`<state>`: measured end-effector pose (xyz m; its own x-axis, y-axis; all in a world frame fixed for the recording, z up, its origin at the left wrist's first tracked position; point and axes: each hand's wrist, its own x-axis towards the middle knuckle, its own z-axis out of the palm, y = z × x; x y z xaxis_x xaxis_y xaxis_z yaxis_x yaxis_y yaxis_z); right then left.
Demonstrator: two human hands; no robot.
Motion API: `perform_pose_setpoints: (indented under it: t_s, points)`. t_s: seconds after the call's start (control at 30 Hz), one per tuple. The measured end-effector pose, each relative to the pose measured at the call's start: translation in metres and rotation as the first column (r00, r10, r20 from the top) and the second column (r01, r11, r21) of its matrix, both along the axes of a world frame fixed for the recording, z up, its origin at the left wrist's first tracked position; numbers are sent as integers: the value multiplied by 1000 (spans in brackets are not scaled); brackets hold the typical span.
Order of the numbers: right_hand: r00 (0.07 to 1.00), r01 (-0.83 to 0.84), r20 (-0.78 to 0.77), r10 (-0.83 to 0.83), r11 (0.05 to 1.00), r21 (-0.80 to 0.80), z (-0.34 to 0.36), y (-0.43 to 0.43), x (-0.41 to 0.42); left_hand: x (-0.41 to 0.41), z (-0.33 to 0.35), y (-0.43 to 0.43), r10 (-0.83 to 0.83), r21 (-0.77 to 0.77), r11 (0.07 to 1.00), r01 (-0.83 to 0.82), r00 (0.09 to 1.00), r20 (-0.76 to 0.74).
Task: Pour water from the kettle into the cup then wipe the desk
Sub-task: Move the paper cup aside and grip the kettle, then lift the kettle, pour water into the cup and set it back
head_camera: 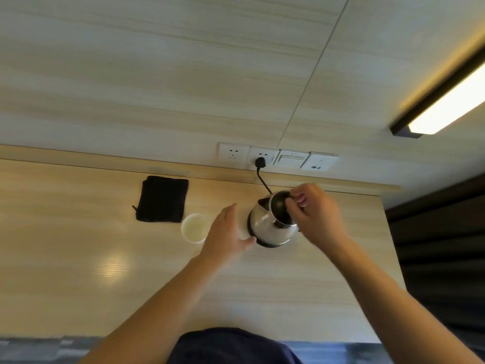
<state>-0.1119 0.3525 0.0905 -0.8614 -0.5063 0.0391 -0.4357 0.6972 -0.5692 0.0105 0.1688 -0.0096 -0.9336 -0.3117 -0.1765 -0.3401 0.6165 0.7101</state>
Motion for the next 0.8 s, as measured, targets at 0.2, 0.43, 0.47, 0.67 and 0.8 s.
perform_pose_setpoints:
  t_s: [0.2,0.43,0.47,0.67,0.8]
  points:
    - [976,-64,217,8,965,253,-27,65,-64,-27,-24,54,44,128,991,-41,999,-20]
    - [840,-215,525,140,973,86,-59,65,-84,-31,-38,80,215,140,967,-212,977,-5]
    - [823,-216,545,157,975,47,-61,63,-85,-31,-38,83,233,139,963,-229,972,-11]
    - [840,-128,511,180,983,-135,-68,49,-78,-31,-36,84,280,160,950,-267,957,-69]
    - [871,-173,440,219,975,-141,-59,31,-72,-20,-27,75,291,206,942,-266,951,-106]
